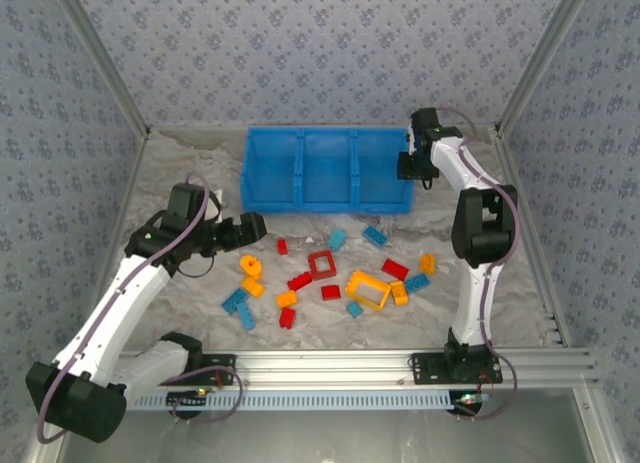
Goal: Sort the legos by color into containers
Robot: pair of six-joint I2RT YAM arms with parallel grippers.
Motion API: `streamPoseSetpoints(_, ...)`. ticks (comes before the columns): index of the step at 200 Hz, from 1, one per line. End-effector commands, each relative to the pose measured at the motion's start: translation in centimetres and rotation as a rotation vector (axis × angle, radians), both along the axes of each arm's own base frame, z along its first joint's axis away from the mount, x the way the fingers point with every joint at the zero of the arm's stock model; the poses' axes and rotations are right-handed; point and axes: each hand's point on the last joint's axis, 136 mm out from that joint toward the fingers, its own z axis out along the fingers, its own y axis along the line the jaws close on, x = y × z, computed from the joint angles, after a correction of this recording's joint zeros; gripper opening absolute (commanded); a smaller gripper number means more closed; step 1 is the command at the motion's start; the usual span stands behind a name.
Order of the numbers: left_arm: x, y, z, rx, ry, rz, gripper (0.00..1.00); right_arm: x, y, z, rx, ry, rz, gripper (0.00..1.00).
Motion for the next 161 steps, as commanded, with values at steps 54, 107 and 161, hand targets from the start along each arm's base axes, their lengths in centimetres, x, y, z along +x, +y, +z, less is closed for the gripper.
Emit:
streamPoseSetpoints(54,-0.3,1.6,0.7,0.049,0.076,0.123,0.98,-7.7,3.5,17.7,0.18,-0.374,-0.012,0.5)
streamPoseSetpoints(107,-3.9,2.0,-1.2,0.139,0.271,0.172,0.88,-21.6,12.1,21.2,0.451,-0.471,0.248,0.63)
streamPoseSetpoints(161,-10.7,2.0,-8.1,0.211,0.468,0.236,0.7,-33.4,19.6,15.7,0.551,-0.357,0.557,0.73)
